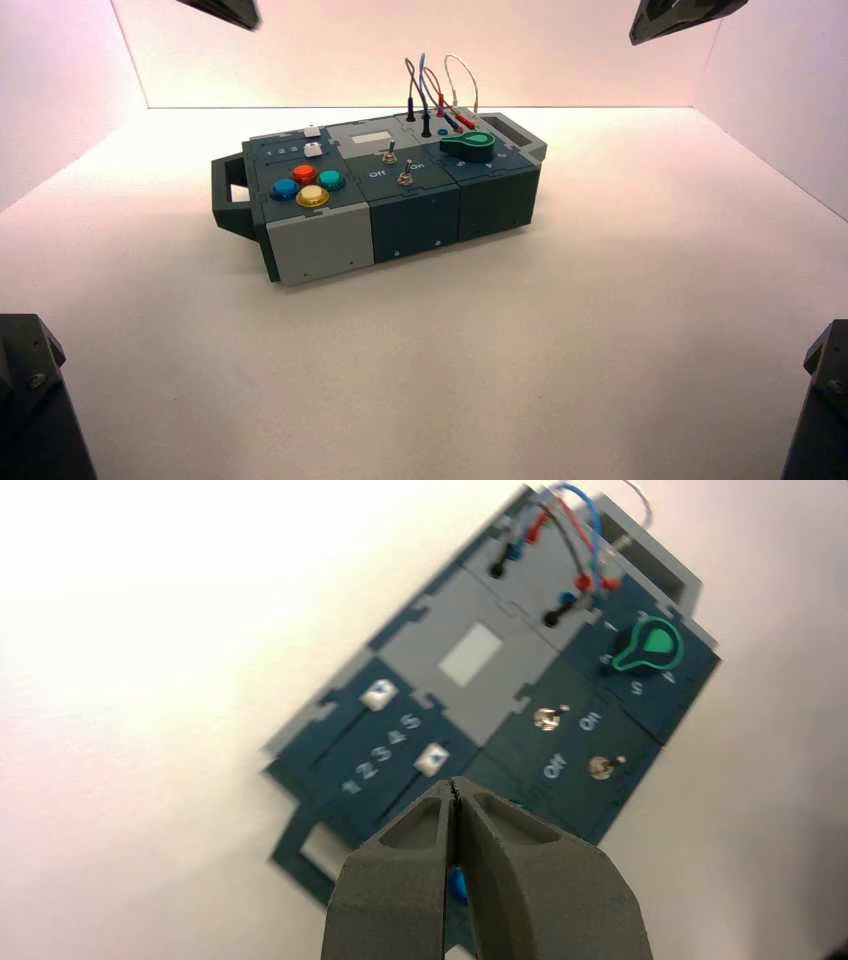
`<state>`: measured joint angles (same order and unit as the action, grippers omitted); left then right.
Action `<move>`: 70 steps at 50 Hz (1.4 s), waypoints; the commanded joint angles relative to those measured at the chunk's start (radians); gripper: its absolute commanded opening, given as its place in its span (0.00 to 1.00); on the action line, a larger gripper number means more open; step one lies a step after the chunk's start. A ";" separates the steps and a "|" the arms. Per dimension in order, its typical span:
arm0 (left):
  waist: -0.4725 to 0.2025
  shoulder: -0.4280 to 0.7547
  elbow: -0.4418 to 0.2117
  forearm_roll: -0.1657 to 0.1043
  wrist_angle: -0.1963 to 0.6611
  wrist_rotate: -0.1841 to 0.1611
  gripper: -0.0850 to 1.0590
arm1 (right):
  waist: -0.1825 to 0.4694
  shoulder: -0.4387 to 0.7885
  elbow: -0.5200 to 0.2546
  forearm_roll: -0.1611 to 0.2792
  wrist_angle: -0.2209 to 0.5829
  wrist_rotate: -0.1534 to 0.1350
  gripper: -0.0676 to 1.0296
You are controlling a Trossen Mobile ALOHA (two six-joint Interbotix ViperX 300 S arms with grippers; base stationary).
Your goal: Move the bottom slider to position 1.
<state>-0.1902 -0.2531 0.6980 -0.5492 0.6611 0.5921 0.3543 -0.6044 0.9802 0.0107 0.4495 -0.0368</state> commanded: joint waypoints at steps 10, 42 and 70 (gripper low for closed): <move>-0.021 0.143 -0.107 -0.020 -0.005 -0.120 0.05 | 0.005 0.014 -0.032 0.005 -0.011 0.000 0.04; -0.069 0.391 -0.202 -0.020 -0.156 -0.213 0.05 | 0.005 0.035 -0.035 -0.006 -0.040 -0.003 0.04; -0.069 0.466 -0.224 -0.018 -0.178 -0.227 0.05 | 0.005 0.048 -0.037 -0.014 -0.044 -0.005 0.04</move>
<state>-0.2577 0.2255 0.5001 -0.5660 0.4955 0.3682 0.3559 -0.5538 0.9756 -0.0015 0.4142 -0.0368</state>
